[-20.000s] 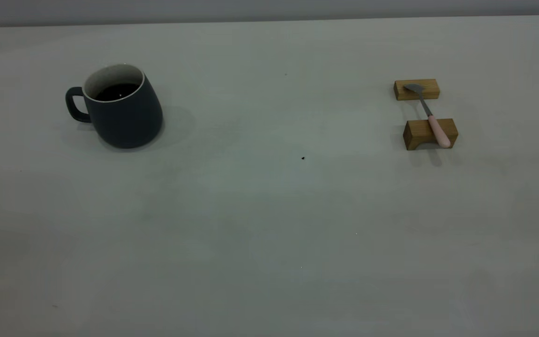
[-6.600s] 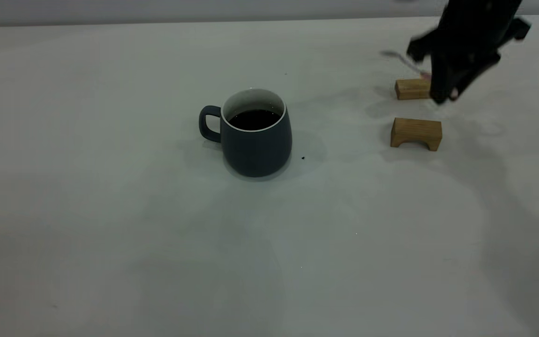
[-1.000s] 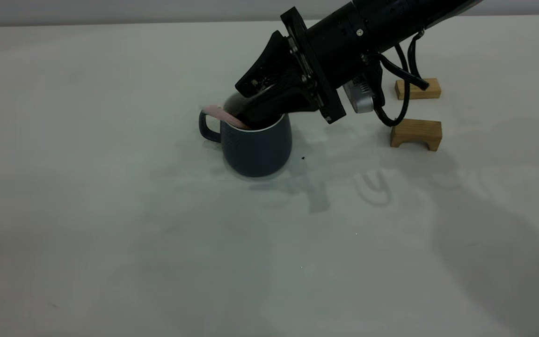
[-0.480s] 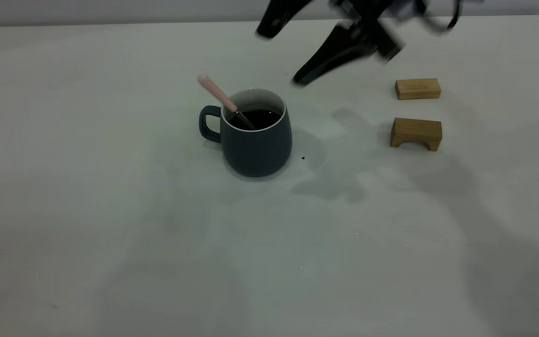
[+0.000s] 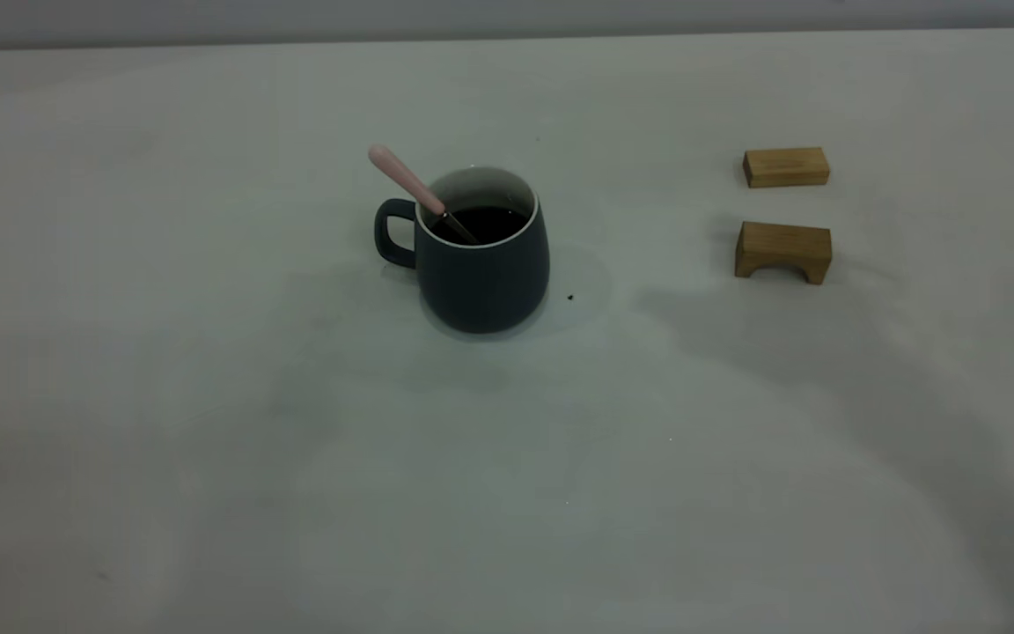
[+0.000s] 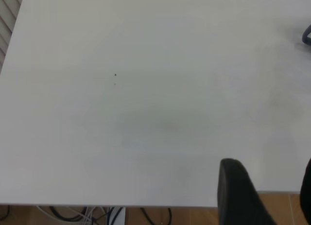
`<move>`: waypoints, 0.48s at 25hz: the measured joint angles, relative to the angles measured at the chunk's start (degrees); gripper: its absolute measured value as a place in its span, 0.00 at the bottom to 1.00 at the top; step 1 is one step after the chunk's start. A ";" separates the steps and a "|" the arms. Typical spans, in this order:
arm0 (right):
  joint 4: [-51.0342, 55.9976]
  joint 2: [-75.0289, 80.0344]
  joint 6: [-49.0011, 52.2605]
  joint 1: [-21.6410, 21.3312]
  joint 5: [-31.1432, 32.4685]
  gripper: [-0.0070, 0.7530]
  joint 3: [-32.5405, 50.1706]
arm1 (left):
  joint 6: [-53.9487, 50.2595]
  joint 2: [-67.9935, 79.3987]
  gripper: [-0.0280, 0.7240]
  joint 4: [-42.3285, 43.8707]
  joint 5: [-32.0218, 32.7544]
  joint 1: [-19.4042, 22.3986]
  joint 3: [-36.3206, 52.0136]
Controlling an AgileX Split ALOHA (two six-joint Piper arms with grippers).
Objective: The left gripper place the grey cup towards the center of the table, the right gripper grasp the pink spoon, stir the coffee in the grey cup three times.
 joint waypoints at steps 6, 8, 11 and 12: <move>-15.36 -10.38 -11.25 0.00 1.18 0.29 0.06 | 0.00 0.00 0.55 0.00 0.00 0.00 0.00; -17.43 -14.20 -17.91 0.00 1.44 0.27 0.06 | 0.00 0.00 0.55 0.00 0.00 0.00 0.00; -18.58 -20.93 -25.03 0.00 1.58 0.26 1.19 | 0.00 0.00 0.55 0.00 0.00 0.00 0.00; -18.45 -23.74 -26.37 0.00 1.61 0.26 2.42 | 0.00 0.00 0.55 0.00 0.00 0.00 0.00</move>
